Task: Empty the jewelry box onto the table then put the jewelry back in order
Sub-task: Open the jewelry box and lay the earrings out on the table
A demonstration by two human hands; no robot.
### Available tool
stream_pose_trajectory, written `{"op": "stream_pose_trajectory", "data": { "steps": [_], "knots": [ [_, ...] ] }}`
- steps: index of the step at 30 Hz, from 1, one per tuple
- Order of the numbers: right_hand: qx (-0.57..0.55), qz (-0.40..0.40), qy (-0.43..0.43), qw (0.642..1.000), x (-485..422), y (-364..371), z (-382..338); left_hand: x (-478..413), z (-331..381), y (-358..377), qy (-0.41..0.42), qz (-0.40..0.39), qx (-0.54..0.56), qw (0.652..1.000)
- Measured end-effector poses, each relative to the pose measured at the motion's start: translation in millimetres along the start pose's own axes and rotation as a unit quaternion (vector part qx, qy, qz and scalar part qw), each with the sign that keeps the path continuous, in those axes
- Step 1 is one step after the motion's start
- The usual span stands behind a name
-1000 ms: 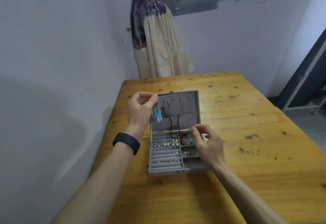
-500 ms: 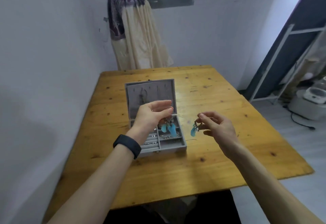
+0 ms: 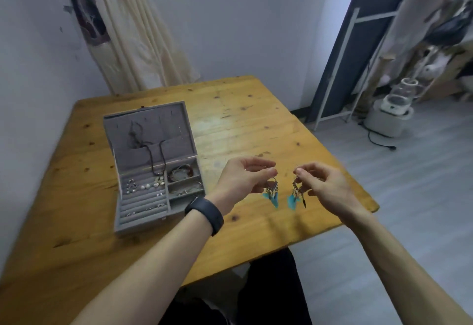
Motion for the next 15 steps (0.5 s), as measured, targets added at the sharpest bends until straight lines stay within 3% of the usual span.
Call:
{"op": "stream_pose_trajectory", "data": {
  "steps": [8, 15],
  "knots": [
    [0.127, -0.103, 0.095, 0.982, -39, -23, 53, -59, -43, 36, -0.048, -0.008, -0.013, 0.999],
    [0.268, -0.079, 0.025, 0.960, -85, -18, 57, -92, -49, 25, 0.016, 0.055, -0.164, 0.985]
  ]
}}
Point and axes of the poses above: each hand's wrist, its own x-axis away from the middle knuckle, its own y-axis out of the palm, z = x × y, the point moved 9 cm from there along -x, towards the middle knuckle, and after that the axes turned 4 degrees about -z, right-handed, at the moved point
